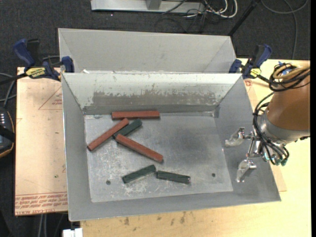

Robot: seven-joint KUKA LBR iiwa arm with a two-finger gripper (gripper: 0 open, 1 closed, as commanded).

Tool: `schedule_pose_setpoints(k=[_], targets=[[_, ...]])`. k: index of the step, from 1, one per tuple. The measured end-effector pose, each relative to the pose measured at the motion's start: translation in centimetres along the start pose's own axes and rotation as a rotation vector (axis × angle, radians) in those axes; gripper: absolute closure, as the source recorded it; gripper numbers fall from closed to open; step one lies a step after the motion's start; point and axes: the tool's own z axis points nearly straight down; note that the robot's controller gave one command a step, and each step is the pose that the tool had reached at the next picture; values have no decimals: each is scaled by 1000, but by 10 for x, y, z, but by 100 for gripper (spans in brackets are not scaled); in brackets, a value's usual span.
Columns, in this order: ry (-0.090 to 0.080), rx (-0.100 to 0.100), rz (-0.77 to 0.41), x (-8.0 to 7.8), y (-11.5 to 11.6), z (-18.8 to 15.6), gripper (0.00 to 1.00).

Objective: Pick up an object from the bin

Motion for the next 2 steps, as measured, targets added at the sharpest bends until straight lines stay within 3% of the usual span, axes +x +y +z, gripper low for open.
schedule_pose_setpoints(k=[1,2], targets=[[-7,1,-3,-2,1,-4,0],[-8,3,-94,-7,30,7,0]])
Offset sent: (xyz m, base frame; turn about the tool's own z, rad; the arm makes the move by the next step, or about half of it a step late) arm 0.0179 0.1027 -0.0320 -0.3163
